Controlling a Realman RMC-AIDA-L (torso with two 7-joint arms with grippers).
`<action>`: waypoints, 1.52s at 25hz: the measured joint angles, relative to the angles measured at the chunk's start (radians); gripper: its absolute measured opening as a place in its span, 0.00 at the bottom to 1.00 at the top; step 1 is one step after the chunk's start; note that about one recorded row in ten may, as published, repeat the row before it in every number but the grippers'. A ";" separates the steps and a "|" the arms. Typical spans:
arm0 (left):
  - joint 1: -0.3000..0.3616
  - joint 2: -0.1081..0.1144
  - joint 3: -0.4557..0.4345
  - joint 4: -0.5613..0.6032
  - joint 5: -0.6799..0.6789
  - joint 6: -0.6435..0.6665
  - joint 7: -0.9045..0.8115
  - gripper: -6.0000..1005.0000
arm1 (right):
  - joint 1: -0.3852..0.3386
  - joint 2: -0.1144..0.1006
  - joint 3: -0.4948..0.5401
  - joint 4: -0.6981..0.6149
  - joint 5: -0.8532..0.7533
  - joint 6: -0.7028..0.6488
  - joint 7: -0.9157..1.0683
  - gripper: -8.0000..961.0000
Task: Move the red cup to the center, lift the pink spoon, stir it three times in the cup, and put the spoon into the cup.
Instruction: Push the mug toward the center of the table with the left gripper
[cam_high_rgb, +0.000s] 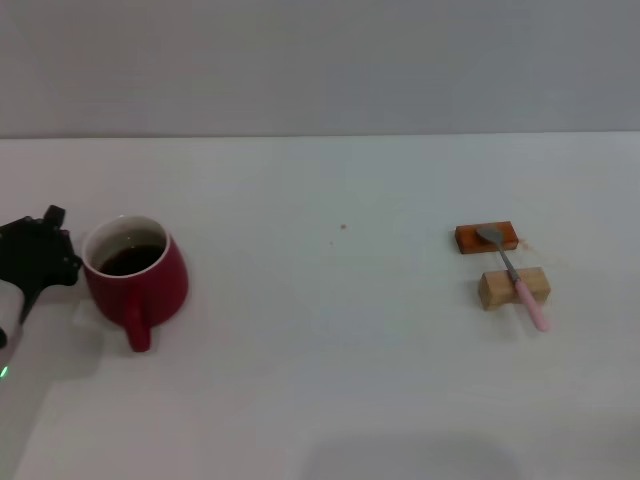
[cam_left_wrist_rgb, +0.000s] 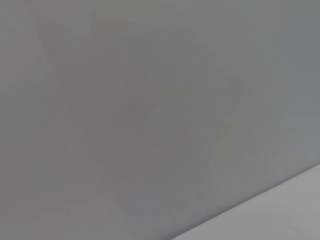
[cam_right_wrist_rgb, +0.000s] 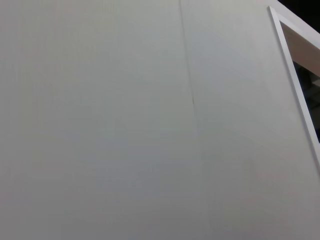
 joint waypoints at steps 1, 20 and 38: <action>0.000 0.000 0.000 0.000 0.000 0.000 0.000 0.00 | 0.001 0.000 0.000 0.000 0.000 0.000 0.000 0.76; -0.012 -0.003 0.137 -0.019 0.066 0.015 0.001 0.00 | 0.005 0.002 -0.003 0.000 0.000 0.000 0.000 0.76; -0.007 -0.005 0.301 -0.120 0.065 0.025 0.054 0.00 | 0.006 0.002 -0.005 0.000 0.000 0.000 0.000 0.76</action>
